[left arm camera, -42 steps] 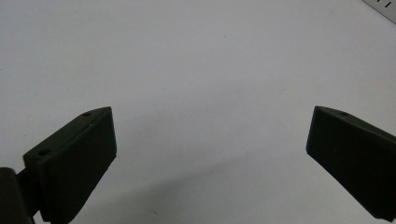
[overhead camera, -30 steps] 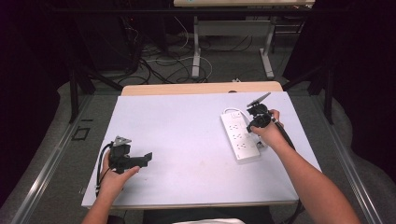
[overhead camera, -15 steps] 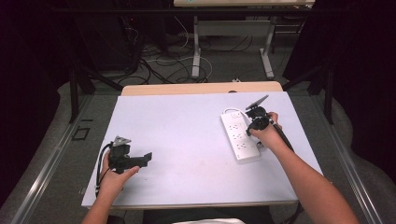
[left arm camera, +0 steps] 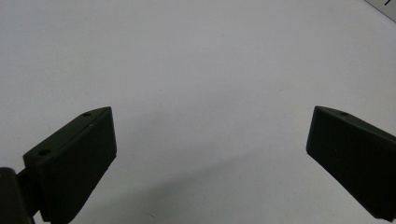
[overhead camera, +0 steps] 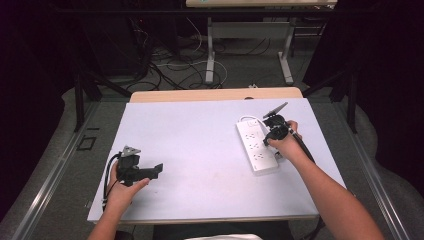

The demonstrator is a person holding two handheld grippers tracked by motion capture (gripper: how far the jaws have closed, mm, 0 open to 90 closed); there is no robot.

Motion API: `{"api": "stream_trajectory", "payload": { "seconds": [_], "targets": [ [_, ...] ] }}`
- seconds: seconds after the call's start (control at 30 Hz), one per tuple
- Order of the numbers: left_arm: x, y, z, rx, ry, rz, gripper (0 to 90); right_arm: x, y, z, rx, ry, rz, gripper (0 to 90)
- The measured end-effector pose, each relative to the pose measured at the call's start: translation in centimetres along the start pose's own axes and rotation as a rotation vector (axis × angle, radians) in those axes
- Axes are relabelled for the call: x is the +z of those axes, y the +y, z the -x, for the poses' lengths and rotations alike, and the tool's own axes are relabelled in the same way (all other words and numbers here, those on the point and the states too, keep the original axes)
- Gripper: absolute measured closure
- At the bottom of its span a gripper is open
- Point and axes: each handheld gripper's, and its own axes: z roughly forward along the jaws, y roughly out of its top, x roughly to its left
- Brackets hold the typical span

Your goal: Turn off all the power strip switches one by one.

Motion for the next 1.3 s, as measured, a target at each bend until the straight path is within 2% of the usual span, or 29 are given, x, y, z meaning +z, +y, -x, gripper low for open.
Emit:
{"api": "stream_trajectory", "payload": {
  "seconds": [0.13,0.3,0.33,0.43,0.6,0.67,0.7,0.77,0.93,1.0,1.03,1.07,1.3],
  "targets": [
    [-0.01,0.00,0.02,-0.001,0.000,-0.001,1.8,-0.06,-0.01,-0.01,-0.005,-0.006,-0.009,90.0],
    [-0.04,0.00,0.02,0.002,-0.001,-0.004,1.8,0.33,-0.32,-0.02,-0.001,0.006,0.019,90.0],
    [-0.06,0.00,0.03,0.002,0.000,-0.004,1.8,0.22,-0.35,-0.09,0.009,0.000,0.005,90.0],
    [-0.04,0.00,0.04,0.004,0.000,-0.006,1.8,0.22,-0.47,0.06,0.001,0.007,0.016,90.0],
    [-0.03,0.01,0.04,0.005,0.000,-0.006,1.8,0.13,-0.46,0.11,0.000,0.005,0.003,90.0],
    [-0.02,0.01,0.03,0.004,0.000,-0.007,1.8,0.40,-0.60,0.20,0.013,0.032,0.050,90.0],
    [-0.01,0.00,0.03,0.004,0.000,-0.007,1.8,0.22,-0.54,0.19,0.014,0.017,0.022,90.0],
    [-0.01,0.01,0.03,0.005,0.000,-0.007,1.8,0.14,-0.55,0.22,0.013,0.017,0.013,90.0],
    [-0.03,0.01,0.04,0.005,0.000,-0.006,1.8,0.19,-0.59,0.17,0.009,0.014,0.025,90.0],
    [-0.02,0.02,0.04,0.005,0.000,-0.006,1.8,0.09,-0.55,0.28,0.010,0.017,0.008,90.0],
    [-0.02,0.02,0.03,0.005,0.000,-0.006,1.8,0.28,-0.64,0.34,0.013,0.028,0.041,90.0],
    [-0.02,0.02,0.03,0.004,-0.001,-0.006,1.8,0.13,-0.59,0.35,0.010,0.023,0.018,90.0],
    [-0.04,0.02,0.00,0.005,0.001,-0.002,1.8,0.12,-0.70,0.24,0.012,0.025,0.028,90.0]
  ]
}}
